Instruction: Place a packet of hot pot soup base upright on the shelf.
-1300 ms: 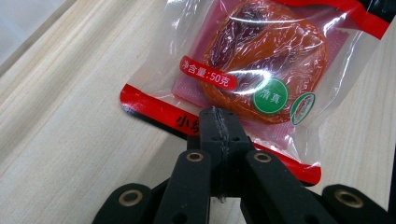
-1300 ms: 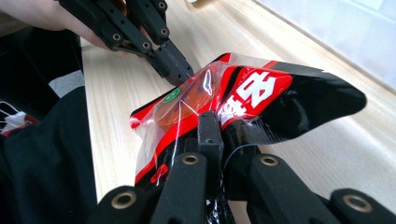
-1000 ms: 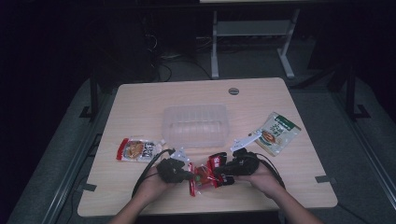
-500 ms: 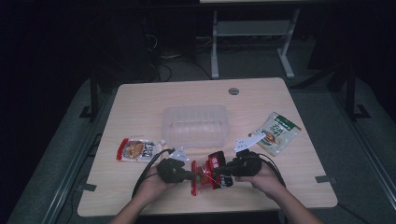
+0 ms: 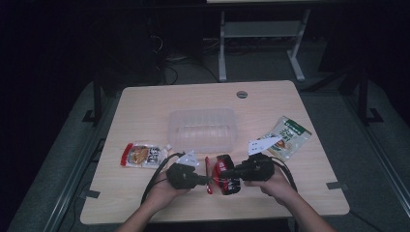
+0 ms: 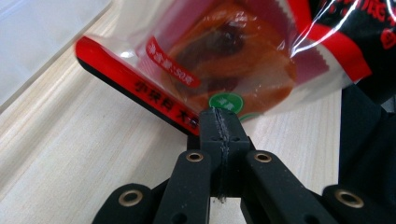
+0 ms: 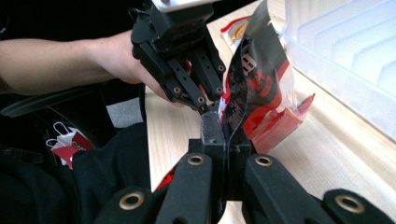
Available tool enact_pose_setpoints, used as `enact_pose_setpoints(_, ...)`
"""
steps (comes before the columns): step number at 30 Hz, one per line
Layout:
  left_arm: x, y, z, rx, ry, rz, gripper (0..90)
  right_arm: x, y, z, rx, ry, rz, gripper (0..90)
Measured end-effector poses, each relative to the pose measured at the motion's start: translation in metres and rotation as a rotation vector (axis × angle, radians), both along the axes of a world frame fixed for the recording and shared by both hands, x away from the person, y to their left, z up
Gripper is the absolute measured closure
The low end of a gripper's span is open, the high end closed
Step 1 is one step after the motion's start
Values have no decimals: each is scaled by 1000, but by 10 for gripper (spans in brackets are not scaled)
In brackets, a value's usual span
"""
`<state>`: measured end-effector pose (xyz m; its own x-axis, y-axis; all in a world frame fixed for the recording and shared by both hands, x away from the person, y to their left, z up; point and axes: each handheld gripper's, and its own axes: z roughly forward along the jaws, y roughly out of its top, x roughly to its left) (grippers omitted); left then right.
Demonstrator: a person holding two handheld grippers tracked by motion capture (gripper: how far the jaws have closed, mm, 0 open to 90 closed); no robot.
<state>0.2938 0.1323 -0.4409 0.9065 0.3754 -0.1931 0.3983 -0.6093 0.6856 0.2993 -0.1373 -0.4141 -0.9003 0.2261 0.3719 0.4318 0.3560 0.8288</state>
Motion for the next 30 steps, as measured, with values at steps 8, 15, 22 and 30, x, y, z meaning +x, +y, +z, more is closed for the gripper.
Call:
enact_pose_setpoints(8, -4, 8, 6, 5, -11, 5, 796, 0, -8, 5, 22, -22, -24, 900)
enact_pose_setpoints(15, -6, 23, 10, 22, -11, 16, 644, 1, -13, 9, 8, -46, -33, 900)
enact_pose_setpoints(22, -14, 41, 11, 32, -14, 20, 461, -1, -19, 14, 12, -52, -45, 900)
enact_pose_setpoints(30, -15, 50, 2, 53, -19, 21, 360, -2, -23, 18, 10, -43, -55, 900)
